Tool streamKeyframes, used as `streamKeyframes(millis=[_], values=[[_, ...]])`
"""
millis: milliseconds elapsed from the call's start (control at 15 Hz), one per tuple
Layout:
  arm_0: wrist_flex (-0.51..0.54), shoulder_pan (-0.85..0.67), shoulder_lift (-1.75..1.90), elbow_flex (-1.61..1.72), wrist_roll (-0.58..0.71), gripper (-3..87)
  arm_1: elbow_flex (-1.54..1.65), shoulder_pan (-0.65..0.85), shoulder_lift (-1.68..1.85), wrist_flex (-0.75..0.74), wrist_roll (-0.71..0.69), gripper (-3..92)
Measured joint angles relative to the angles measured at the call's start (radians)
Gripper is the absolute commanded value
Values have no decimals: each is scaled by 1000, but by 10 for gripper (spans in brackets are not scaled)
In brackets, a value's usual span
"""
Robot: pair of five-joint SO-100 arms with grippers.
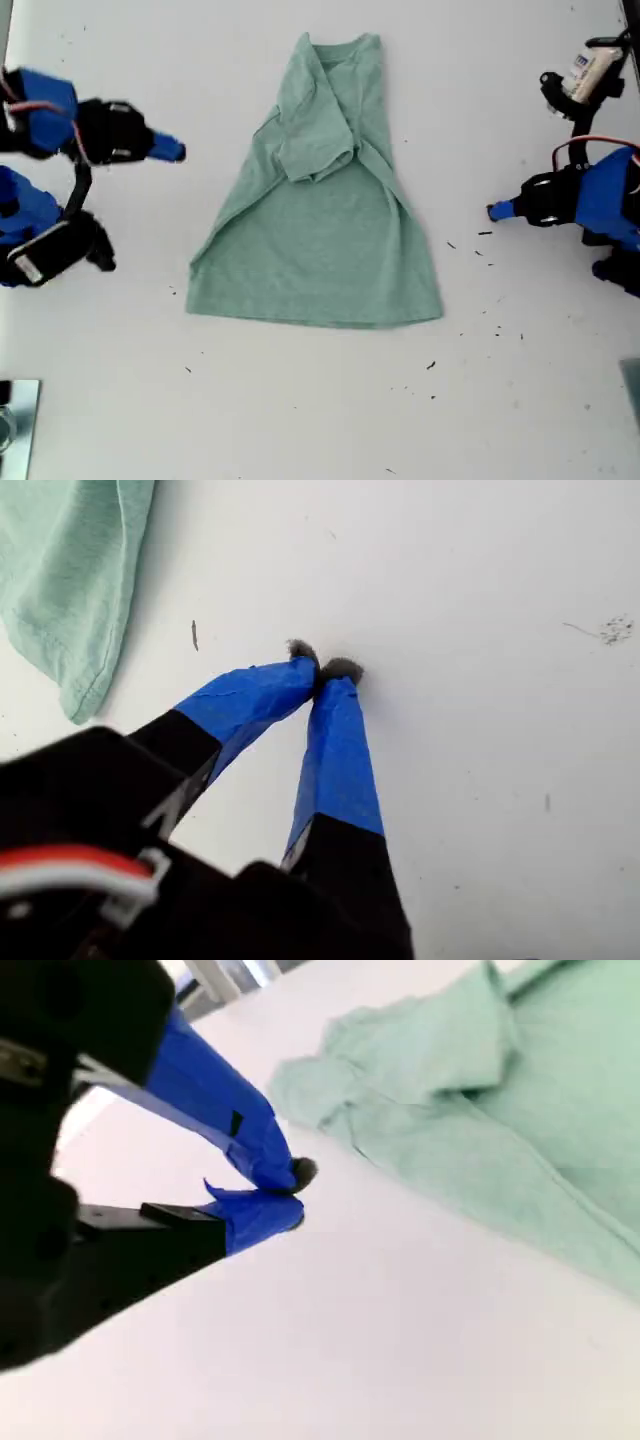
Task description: Fold t shirt
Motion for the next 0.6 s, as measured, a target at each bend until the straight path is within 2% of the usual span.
streamKeyframes(millis=[67, 200, 333, 400, 600], values=[[0, 34, 221, 207, -57, -2, 0, 0, 0, 0, 3, 25], [-5, 150, 469, 356, -127, -2, -2, -34, -8, 0, 38, 54], [-26, 144, 439, 365, -133, -2, -175, -103, -135, 52, 98, 359], [-29, 144, 430, 365, -135, -2, -354, -115, -293, 112, 117, 360], [-34, 152, 431, 365, -137, -2, -974, -278, -884, 235, 144, 354]])
